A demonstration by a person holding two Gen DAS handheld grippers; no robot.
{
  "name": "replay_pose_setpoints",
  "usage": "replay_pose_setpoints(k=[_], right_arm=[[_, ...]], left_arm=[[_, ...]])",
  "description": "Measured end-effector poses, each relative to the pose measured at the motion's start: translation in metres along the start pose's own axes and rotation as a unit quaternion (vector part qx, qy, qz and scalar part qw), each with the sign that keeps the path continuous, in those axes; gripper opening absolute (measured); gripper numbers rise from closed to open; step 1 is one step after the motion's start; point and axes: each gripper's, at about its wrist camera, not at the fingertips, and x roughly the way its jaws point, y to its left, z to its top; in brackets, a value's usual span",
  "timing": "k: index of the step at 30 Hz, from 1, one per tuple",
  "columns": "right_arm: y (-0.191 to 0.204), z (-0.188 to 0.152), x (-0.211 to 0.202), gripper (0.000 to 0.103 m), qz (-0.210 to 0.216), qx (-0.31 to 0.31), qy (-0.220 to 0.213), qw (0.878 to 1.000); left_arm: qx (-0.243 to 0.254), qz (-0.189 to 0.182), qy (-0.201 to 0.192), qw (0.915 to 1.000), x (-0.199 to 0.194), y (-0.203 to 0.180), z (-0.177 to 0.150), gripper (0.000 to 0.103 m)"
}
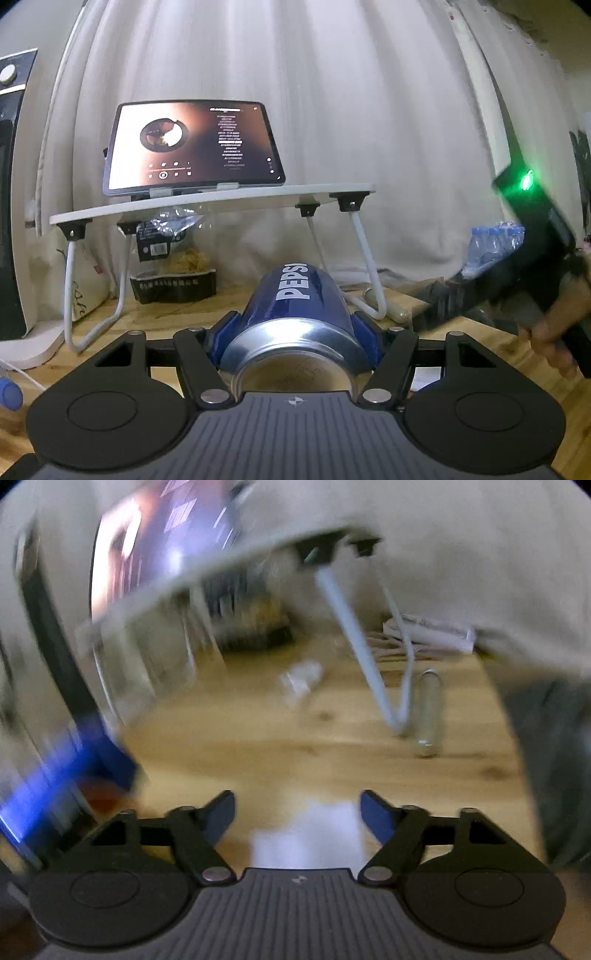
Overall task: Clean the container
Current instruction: 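Release the can and grasp the white cloth with the right gripper, then rub the cloth in the right gripper over the can held by the left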
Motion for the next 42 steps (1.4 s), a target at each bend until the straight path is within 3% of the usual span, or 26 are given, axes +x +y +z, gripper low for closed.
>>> replay_pose_setpoints(k=[2,4,5,7,8,10,12,16,19,23,29,37,42], right_arm=[[0.009,-0.01,0.01,0.058,-0.021,-0.043,0.027,0.998],[0.017,-0.019,0.017,0.06,-0.037,-0.076,0.043,0.995],[0.022,-0.023,0.016,0.059,-0.04,-0.092,0.032,0.994],[0.027,-0.024,0.014,0.036,-0.032,-0.109,0.028,0.993],[0.03,-0.025,0.014,0.008,-0.03,-0.118,0.026,0.992],[0.036,-0.029,0.016,0.009,-0.049,-0.15,0.015,0.987],[0.034,-0.028,0.015,0.009,-0.04,-0.149,0.007,0.988],[0.032,-0.003,-0.031,0.01,0.041,-0.083,-0.086,0.992],[0.056,0.02,-0.076,0.01,0.135,-0.079,-0.14,0.978],[0.105,0.03,-0.08,0.01,0.194,-0.151,-0.113,0.963],[0.144,0.024,-0.059,0.01,0.203,-0.222,-0.072,0.951],[0.11,0.041,-0.039,0.01,0.123,-0.189,-0.111,0.968],[0.1,0.03,-0.045,0.011,0.131,-0.159,-0.121,0.971]], left_arm=[[-0.006,0.002,0.002,1.0,0.0,0.002,0.0,0.067],[-0.01,0.002,0.004,0.9999,0.0,0.004,-0.001,0.067],[-0.009,0.002,0.003,1.0,0.0,0.003,-0.001,0.067],[-0.006,0.002,0.003,1.0,0.0,0.002,-0.001,0.067],[-0.005,0.002,0.004,1.0,0.0,0.002,-0.002,0.067],[-0.007,0.003,0.005,1.0,0.001,0.002,-0.001,0.067],[-0.006,0.003,0.005,1.0,0.001,0.002,-0.001,0.067],[0.001,0.002,0.008,1.0,0.003,0.0,-0.001,0.067],[0.004,-0.003,0.005,1.0,0.002,-0.001,-0.001,0.067],[0.019,-0.005,0.0,0.9998,0.001,-0.006,-0.001,0.067],[0.021,-0.01,-0.005,0.9997,-0.001,-0.007,-0.001,0.066],[0.03,-0.018,-0.016,0.9992,-0.005,-0.01,-0.001,0.066],[0.027,-0.021,-0.014,0.9993,-0.004,-0.009,-0.001,0.066]])
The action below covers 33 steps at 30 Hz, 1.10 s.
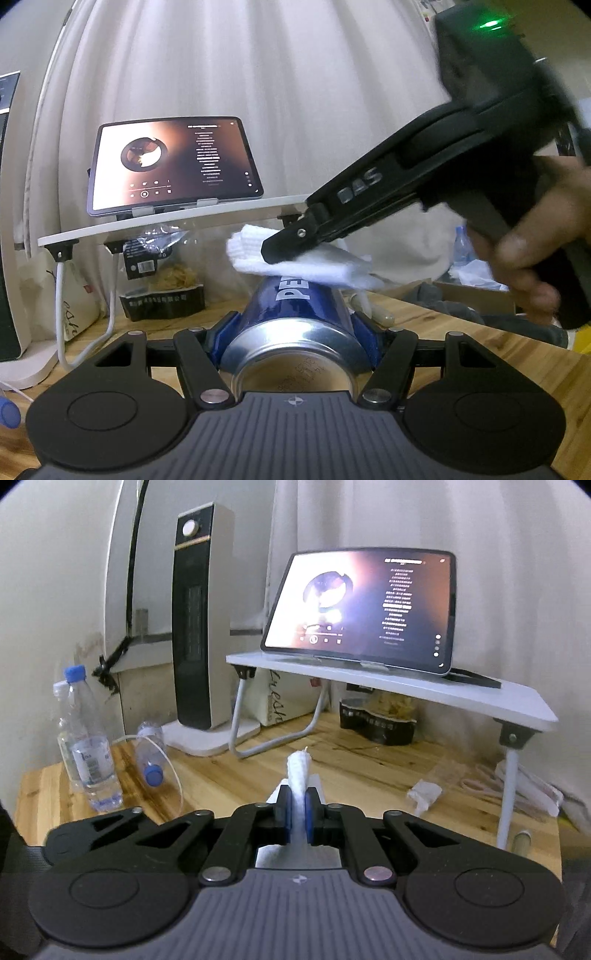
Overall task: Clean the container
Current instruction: 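Rub the cloth in the right gripper over the can held by the left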
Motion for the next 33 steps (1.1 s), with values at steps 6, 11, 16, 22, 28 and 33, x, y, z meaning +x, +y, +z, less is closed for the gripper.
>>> replay_pose_setpoints(k=[6,11,16,22,28,33], right_arm=[[0.019,-0.019,-0.026,0.012,0.05,0.046,-0.018,0.998],[0.029,-0.035,-0.041,0.012,0.053,0.063,-0.035,0.996],[0.0,-0.036,-0.038,0.011,-0.001,0.095,-0.058,0.994],[-0.026,-0.034,-0.031,0.011,-0.044,0.11,-0.066,0.991],[-0.011,-0.043,-0.037,0.012,-0.003,0.114,-0.055,0.992],[0.014,-0.047,-0.05,0.012,0.062,0.118,-0.043,0.99]], left_arm=[[-0.019,0.002,0.008,0.9998,0.002,0.005,-0.001,0.067],[-0.014,-0.001,0.0,0.9999,-0.001,0.003,-0.002,0.067],[-0.009,-0.009,-0.012,0.9998,-0.005,0.001,-0.002,0.067],[-0.009,-0.006,-0.015,0.9998,-0.006,0.002,-0.001,0.067],[-0.02,-0.002,-0.01,0.9997,-0.004,0.006,-0.001,0.067],[-0.023,-0.002,-0.005,0.9997,-0.002,0.008,-0.001,0.067]])
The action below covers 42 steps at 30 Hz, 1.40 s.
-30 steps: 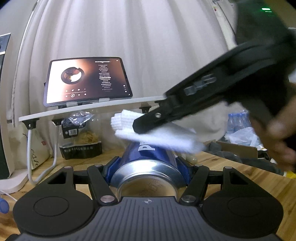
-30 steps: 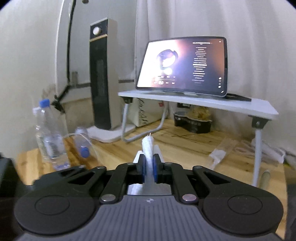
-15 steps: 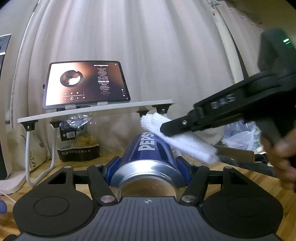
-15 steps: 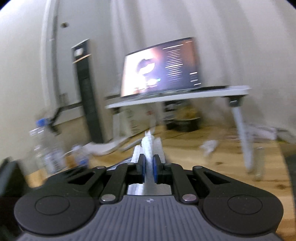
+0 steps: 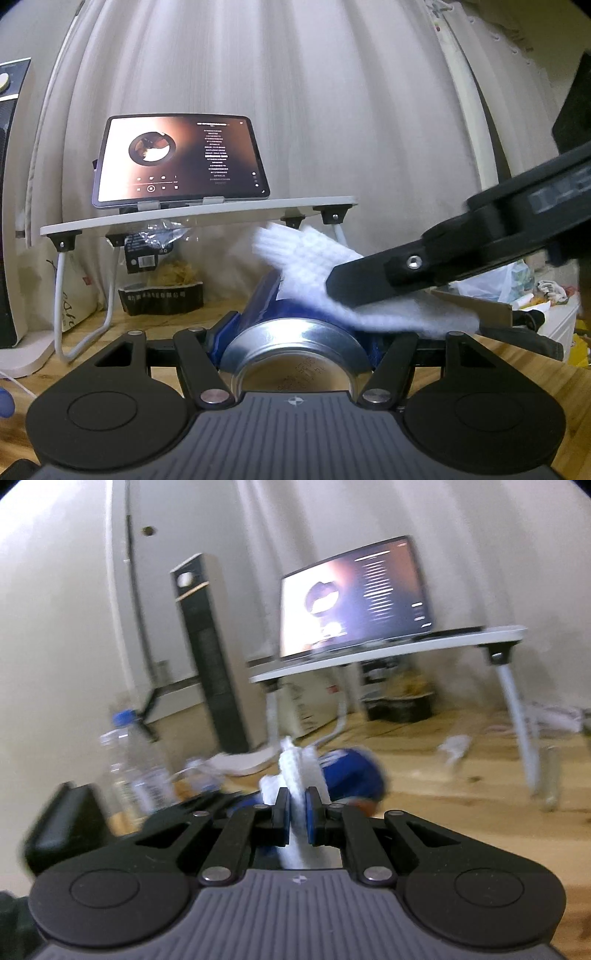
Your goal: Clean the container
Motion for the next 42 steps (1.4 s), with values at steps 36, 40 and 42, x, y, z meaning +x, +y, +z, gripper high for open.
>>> replay_pose_setpoints(k=[36,40,42], right_arm=[[-0.113,-0.003,0.034,0.045,-0.173,0.105,0.084,0.976],[-0.103,0.02,0.016,0.061,-0.072,0.183,0.041,0.98],[-0.098,0.015,0.022,0.062,-0.024,0.226,0.046,0.973]], left_arm=[[0.003,0.004,-0.003,1.0,0.001,-0.001,0.0,0.067],[0.009,0.012,0.004,0.9999,0.003,-0.003,0.0,0.067],[0.014,0.013,0.002,0.9998,0.002,-0.004,0.0,0.067]])
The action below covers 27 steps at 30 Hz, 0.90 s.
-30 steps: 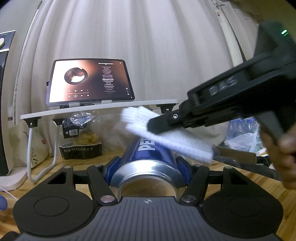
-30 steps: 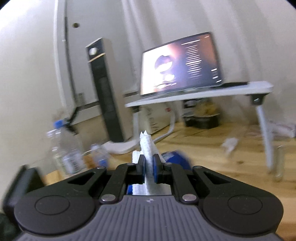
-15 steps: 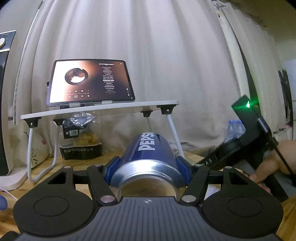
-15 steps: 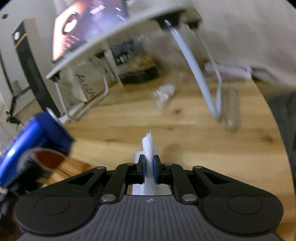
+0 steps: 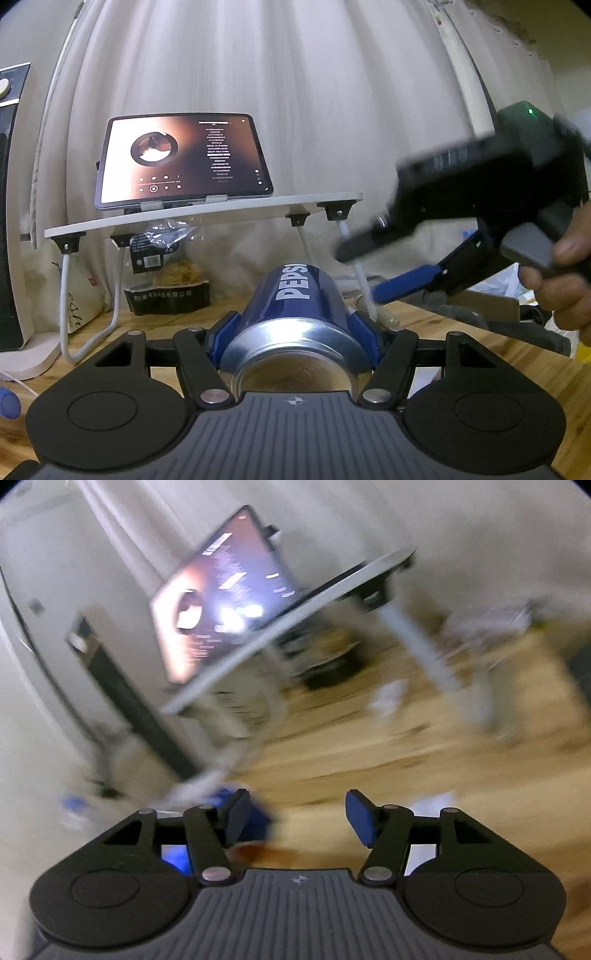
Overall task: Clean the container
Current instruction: 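Grip the can with the right gripper and rotate it within the left gripper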
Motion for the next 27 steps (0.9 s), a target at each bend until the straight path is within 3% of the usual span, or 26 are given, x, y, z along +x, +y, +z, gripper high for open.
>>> replay_pose_setpoints(k=[3,6,8,11,14,16,20,24,27], right_arm=[[0.005,-0.009,0.01,0.065,0.07,0.061,0.025,0.995],[-0.002,-0.017,0.023,0.075,0.098,0.11,0.038,0.988],[-0.006,-0.022,0.029,0.076,0.113,0.132,0.038,0.984],[-0.01,-0.029,0.036,0.075,0.148,0.152,0.045,0.976],[-0.014,-0.034,0.039,0.071,0.176,0.152,0.033,0.972],[-0.017,-0.034,0.038,0.07,0.202,0.159,0.017,0.966],[-0.022,-0.037,0.035,0.07,0.231,0.171,-0.013,0.958],[-0.034,-0.037,0.031,0.071,0.238,0.201,-0.031,0.95],[-0.041,-0.041,0.029,0.071,0.244,0.216,-0.037,0.945]], left_arm=[[0.026,0.01,-0.017,0.9995,-0.005,-0.008,0.0,0.067],[0.07,0.017,-0.029,0.997,-0.009,-0.018,-0.001,0.067],[0.088,0.014,-0.039,0.9953,-0.013,-0.023,0.0,0.067],[0.072,-0.006,-0.04,0.9966,-0.015,-0.019,0.004,0.067],[-0.027,-0.052,-0.01,0.9982,-0.008,0.005,0.011,0.068],[-0.097,-0.082,0.005,0.9919,-0.003,0.019,0.012,0.069],[-0.201,-0.123,-0.011,0.9718,-0.006,0.038,0.013,0.069],[-0.295,-0.156,-0.017,0.9426,-0.004,0.057,0.008,0.069],[-0.326,-0.171,-0.011,0.9297,0.0,0.061,0.003,0.068]])
